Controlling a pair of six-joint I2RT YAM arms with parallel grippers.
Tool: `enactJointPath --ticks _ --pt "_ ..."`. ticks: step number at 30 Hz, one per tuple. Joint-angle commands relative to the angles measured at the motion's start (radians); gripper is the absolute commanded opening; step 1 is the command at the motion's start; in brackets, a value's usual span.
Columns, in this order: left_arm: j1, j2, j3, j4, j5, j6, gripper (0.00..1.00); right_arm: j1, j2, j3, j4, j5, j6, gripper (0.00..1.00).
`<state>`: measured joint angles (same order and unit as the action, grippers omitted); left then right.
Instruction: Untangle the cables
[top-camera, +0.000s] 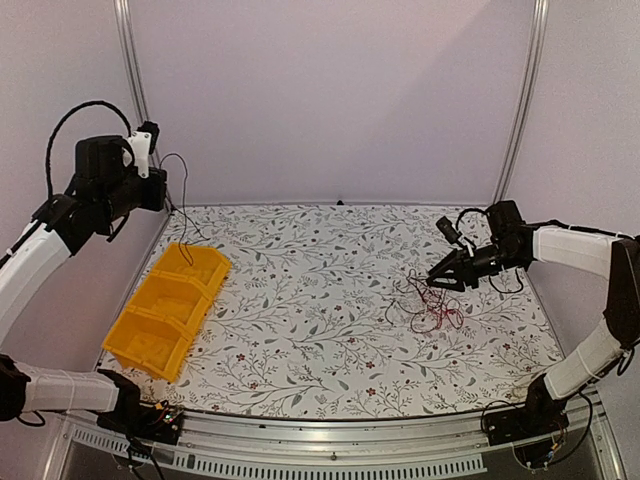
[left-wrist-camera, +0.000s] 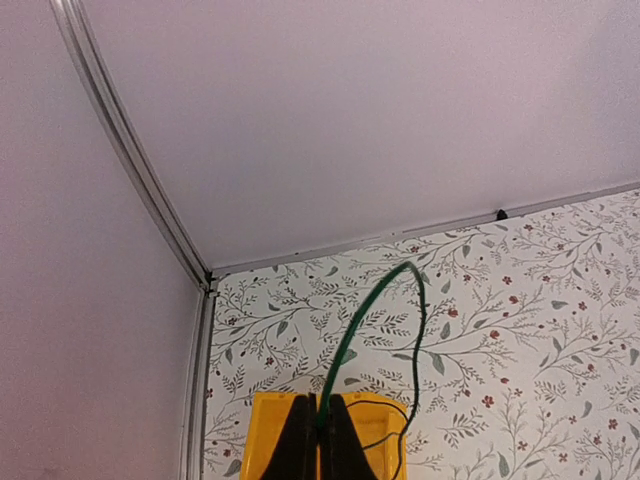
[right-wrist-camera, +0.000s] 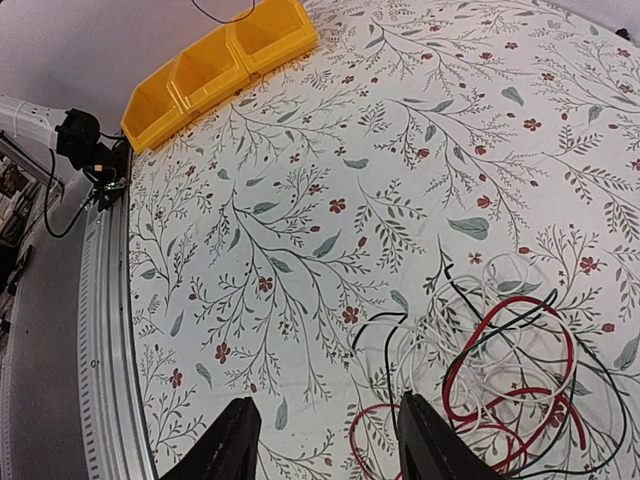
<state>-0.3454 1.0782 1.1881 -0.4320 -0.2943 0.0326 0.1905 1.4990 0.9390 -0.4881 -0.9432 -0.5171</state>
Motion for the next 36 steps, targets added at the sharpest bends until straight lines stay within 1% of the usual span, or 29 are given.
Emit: enactJointPath --ticks 1,6,15,22,25,29,36 --pt "0.094 -0.005 -0.043 0.047 0.057 0.005 0.0 -0.001 0.007 -0.018 0.022 -0.002 -0.017 0.51" --pt "0.153 0.025 -0.074 0.094 0.118 -0.005 0.0 -0.002 0.01 -0.02 0.016 0.004 -0.023 0.51" --pt "0.218 0.059 -0.116 0.152 0.173 -0.015 0.0 -0.001 0.01 -0.026 0.016 0.017 -0.03 0.51" --pt "0.239 0.088 -0.161 0.18 0.211 -0.031 0.0 -0.002 0.025 -0.025 0.009 0.02 -0.04 0.51" --pt "0.242 0.093 -0.193 0.182 0.214 -0.061 0.0 -0.002 0.034 -0.022 0.003 0.02 -0.045 0.5" --pt "0.244 0.06 -0.239 0.178 0.231 -0.081 0.0 -0.002 0.039 -0.022 0.001 0.019 -0.051 0.5" --pt "0.244 -0.055 -0.278 0.137 0.22 -0.094 0.0 -0.001 0.064 -0.013 -0.013 0.005 -0.059 0.5"
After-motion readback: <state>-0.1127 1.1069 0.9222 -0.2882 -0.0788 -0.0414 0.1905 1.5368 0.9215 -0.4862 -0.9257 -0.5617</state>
